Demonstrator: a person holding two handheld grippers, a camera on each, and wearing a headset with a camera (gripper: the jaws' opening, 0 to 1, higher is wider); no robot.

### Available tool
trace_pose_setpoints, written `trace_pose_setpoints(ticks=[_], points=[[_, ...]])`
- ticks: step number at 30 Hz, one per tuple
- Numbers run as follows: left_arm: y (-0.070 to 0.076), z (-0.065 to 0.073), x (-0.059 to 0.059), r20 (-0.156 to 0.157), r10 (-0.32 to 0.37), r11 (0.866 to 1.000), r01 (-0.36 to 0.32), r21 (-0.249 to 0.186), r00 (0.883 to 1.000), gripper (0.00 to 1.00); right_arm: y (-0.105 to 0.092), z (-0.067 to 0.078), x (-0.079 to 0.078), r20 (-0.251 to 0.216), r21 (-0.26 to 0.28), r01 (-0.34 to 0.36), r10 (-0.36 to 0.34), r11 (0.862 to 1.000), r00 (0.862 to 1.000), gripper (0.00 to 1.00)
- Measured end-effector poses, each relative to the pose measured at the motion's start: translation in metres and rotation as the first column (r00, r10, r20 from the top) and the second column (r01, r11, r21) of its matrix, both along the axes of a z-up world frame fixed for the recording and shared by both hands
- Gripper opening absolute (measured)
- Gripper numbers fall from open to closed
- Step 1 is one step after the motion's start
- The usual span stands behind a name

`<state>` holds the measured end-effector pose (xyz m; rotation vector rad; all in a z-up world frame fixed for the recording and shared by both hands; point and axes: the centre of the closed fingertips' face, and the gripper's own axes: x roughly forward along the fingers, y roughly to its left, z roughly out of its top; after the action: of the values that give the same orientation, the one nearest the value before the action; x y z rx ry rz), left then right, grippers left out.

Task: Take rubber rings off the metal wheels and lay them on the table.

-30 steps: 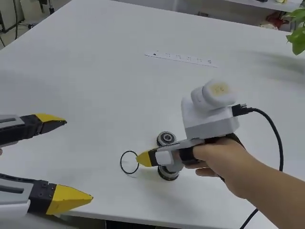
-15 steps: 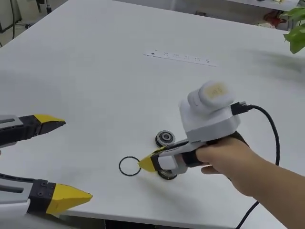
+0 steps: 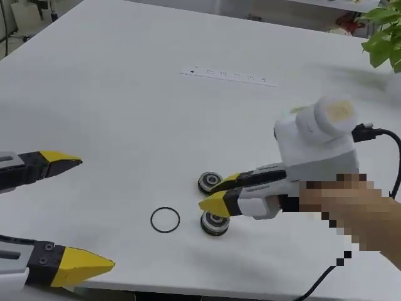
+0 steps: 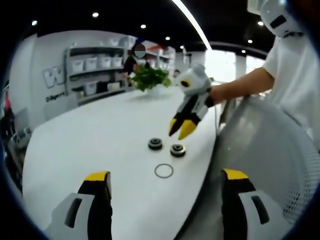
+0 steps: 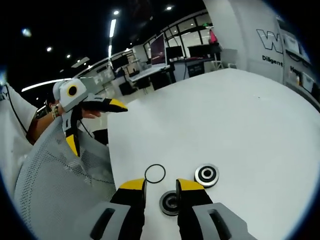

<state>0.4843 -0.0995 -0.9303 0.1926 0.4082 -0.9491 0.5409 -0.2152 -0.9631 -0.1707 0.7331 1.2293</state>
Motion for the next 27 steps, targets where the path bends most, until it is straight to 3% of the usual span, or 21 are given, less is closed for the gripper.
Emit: trace_pose_setpoints(ticks=[3,6,10,17,27], points=[[-0.002,0.004,0.002,0.012,-0.011,1.0,0.011,0.008,1.0,0.93,-0.01,0.004,0.005,0.01,0.034,0.034,-0.034,0.999,0.999,0.22],[-0.005,0.01,0.004,0.017,-0.024,1.0,0.024,0.004,1.0,0.92,-0.018,0.002,0.007,0.028,0.034,0.05,-0.051,0.998,0.998,0.23],[-0.009,0.019,0.008,0.04,-0.051,0.998,0.05,0.027,0.998,0.92,-0.031,-0.012,0.009,0.06,0.019,0.067,-0.068,0.998,0.996,0.26],[-0.021,0.035,0.02,0.104,-0.096,0.993,0.088,0.078,0.99,0.94,-0.047,-0.039,0.004,0.066,-0.092,0.022,-0.016,0.995,0.998,0.28],[-0.051,0.058,0.04,0.157,-0.173,0.984,0.162,0.077,0.972,0.9,-0.041,-0.049,-0.004,0.053,-0.095,-0.03,0.035,0.995,0.998,0.36]])
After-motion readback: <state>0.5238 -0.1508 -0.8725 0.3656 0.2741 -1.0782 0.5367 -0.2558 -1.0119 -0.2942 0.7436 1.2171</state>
